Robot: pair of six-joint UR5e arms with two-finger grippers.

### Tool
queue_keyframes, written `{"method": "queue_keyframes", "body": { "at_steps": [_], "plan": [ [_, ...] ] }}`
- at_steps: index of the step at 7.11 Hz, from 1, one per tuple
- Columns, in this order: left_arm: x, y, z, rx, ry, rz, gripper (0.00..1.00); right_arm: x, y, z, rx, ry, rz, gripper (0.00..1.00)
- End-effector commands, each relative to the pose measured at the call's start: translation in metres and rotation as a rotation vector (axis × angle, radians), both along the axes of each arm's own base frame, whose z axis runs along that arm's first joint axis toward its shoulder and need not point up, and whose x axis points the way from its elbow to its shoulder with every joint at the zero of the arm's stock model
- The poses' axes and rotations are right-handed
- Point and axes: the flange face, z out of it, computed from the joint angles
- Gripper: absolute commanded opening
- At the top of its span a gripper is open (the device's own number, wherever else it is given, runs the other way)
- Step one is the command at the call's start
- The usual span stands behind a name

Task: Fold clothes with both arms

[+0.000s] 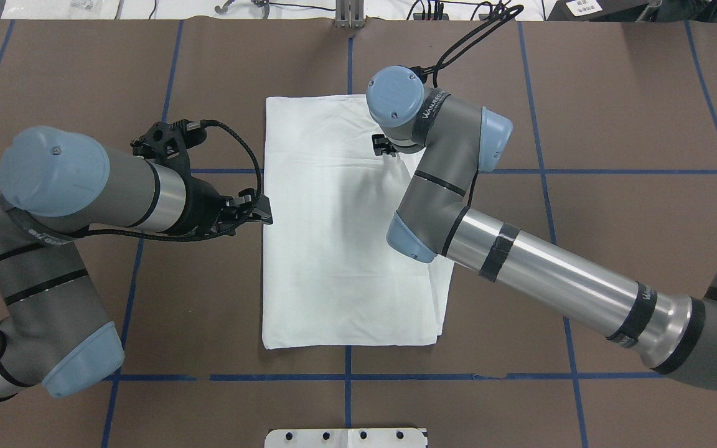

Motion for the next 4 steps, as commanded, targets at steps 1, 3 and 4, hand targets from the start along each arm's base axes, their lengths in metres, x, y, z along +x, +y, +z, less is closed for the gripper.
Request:
{"method": "queue_keyframes", "body": {
  "at_steps": [1, 3, 4],
  "plan": [
    [0.0, 0.0, 0.0, 0.0, 0.001, 0.001, 0.72, 0.057, -0.027, 0.081, 0.081, -0.025, -0.015, 1.0],
    [-0.002, 0.002, -0.004, 0.006, 0.007, 0.001, 0.72, 0.078, -0.025, 0.014, -0.002, -0.074, -0.049, 1.0],
    [-0.002, 0.002, -0.003, 0.005, 0.006, 0.001, 0.71, 0.086, -0.016, -0.006, -0.005, -0.098, -0.042, 1.0]
  ]
}}
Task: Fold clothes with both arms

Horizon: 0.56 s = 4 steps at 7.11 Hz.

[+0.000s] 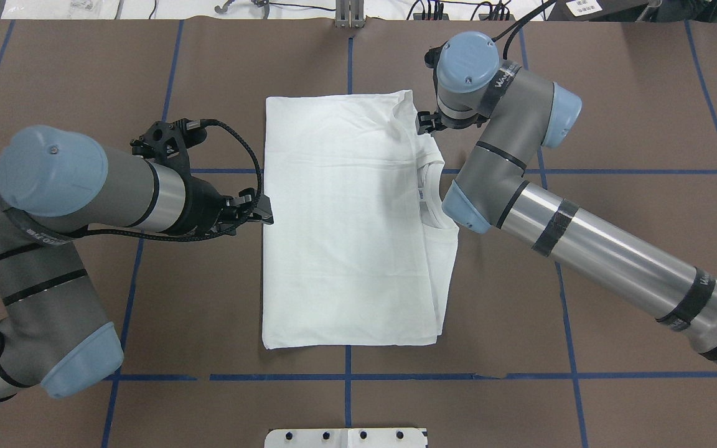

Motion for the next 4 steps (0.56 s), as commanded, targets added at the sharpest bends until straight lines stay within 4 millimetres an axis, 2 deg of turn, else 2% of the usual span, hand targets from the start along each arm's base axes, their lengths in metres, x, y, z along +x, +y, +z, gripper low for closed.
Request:
{"method": "queue_keyframes", "body": {
  "at_steps": [1, 3, 4],
  "plan": [
    [0.0, 0.0, 0.0, 0.001, 0.0, 0.0, 0.71, 0.026, 0.019, -0.042, -0.031, -0.078, 0.059, 1.0],
    [-0.005, 0.002, -0.004, 0.003, 0.005, -0.003, 0.71, 0.047, 0.104, -0.054, -0.127, -0.236, 0.144, 1.0],
    [-0.003, 0.002, 0.001, 0.004, -0.008, 0.002, 0.71, 0.051, 0.136, -0.054, -0.189, -0.29, 0.194, 1.0]
  ]
}}
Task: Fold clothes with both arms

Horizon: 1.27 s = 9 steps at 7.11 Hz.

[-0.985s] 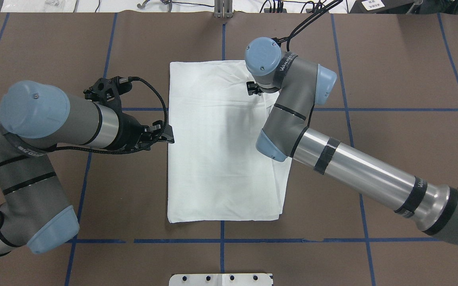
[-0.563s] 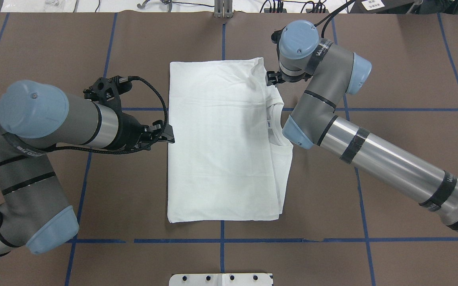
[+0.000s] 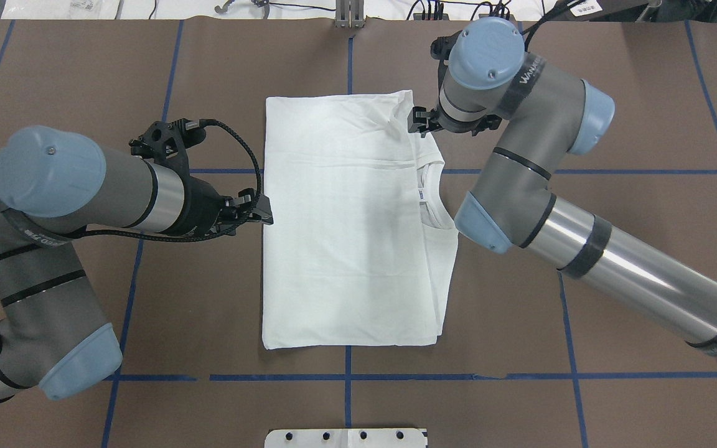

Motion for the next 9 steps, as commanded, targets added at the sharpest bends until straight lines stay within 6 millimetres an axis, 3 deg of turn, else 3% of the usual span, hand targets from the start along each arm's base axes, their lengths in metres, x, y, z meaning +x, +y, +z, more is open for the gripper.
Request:
{"method": "queue_keyframes", "body": {
  "at_steps": [1, 4, 6, 7, 9],
  "plan": [
    [0.001, 0.0, 0.002, 0.005, -0.009, 0.006, 0.71, 0.007, 0.067, -0.003, -0.138, -0.118, 0.105, 1.0],
    [-0.002, 0.002, -0.003, 0.012, 0.001, 0.006, 0.71, -0.021, 0.121, -0.008, -0.3, -0.203, 0.275, 1.0],
    [-0.015, 0.01, -0.02, 0.034, 0.037, 0.003, 0.71, -0.035, 0.191, -0.012, -0.402, -0.283, 0.406, 1.0],
    [-0.019, 0.013, -0.024, 0.027, 0.039, 0.002, 0.71, -0.04, 0.218, 0.002, -0.455, -0.284, 0.436, 1.0],
    [-0.014, 0.013, -0.014, -0.014, 0.022, -0.006, 0.73, -0.066, 0.264, 0.021, -0.494, -0.275, 0.511, 1.0]
  ]
}}
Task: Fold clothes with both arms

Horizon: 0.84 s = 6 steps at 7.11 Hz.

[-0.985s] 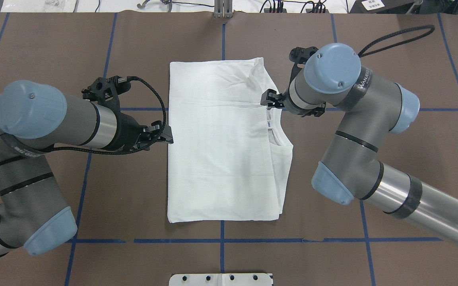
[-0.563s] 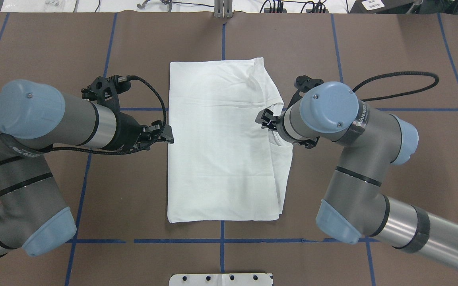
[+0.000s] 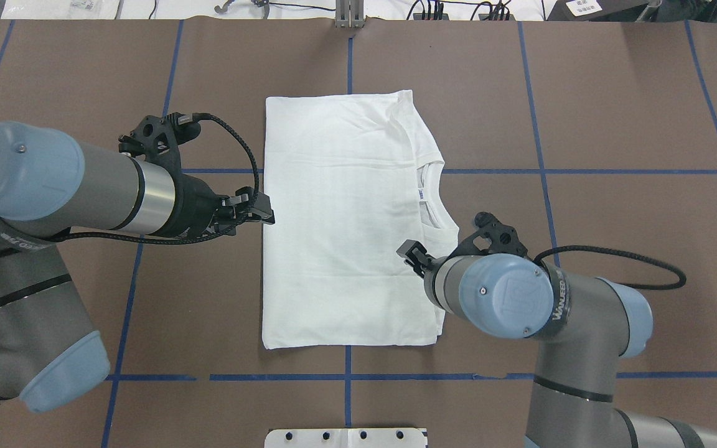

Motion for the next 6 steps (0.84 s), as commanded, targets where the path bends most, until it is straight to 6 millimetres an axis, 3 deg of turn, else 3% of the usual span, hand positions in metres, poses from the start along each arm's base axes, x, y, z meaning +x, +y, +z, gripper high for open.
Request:
{"method": "queue_keyframes", "body": {
  "at_steps": [1, 3, 4, 6],
  "plan": [
    [0.015, 0.015, 0.005, -0.077, 0.002, 0.009, 0.73, -0.022, 0.046, 0.019, -0.072, 0.005, 0.032, 0.99],
    [0.023, 0.023, 0.006, -0.087, 0.001, 0.022, 0.73, -0.029, 0.067, 0.049, -0.118, 0.045, 0.027, 0.92],
    [0.029, 0.03, 0.007, -0.102, 0.002, 0.033, 0.73, -0.036, 0.076, 0.054, -0.131, 0.053, 0.022, 0.88],
    [0.032, 0.035, 0.006, -0.113, 0.0, 0.039, 0.73, -0.041, 0.078, 0.048, -0.133, 0.042, 0.014, 0.7]
  ]
}}
